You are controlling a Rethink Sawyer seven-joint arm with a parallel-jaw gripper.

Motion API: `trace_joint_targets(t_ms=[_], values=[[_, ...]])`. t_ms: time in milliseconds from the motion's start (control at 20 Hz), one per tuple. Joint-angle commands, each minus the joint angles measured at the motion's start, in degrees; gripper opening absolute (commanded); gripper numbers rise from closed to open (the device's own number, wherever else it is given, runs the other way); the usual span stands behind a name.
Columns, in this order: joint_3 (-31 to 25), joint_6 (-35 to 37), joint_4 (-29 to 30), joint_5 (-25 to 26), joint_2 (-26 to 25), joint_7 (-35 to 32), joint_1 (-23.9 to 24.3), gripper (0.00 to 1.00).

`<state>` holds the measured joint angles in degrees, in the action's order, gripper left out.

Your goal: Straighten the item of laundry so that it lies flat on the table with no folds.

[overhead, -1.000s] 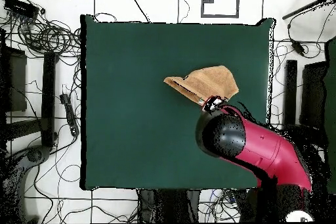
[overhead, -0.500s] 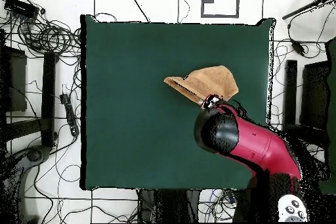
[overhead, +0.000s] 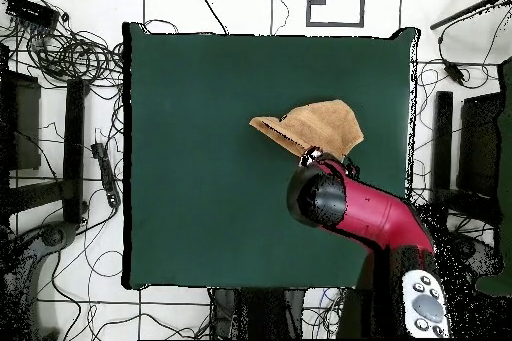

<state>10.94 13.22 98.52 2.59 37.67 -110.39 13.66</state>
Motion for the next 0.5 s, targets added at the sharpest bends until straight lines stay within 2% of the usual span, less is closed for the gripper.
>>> trace_joint_targets(t_ms=[50, 500], values=[[-3.02, -4.3, 3.76, -1.79, -5.24, -11.75, -3.28, 1.0], [-2.37, -9.16, 3.01, -4.74, -9.98, -14.07, -3.44, 1.0]])
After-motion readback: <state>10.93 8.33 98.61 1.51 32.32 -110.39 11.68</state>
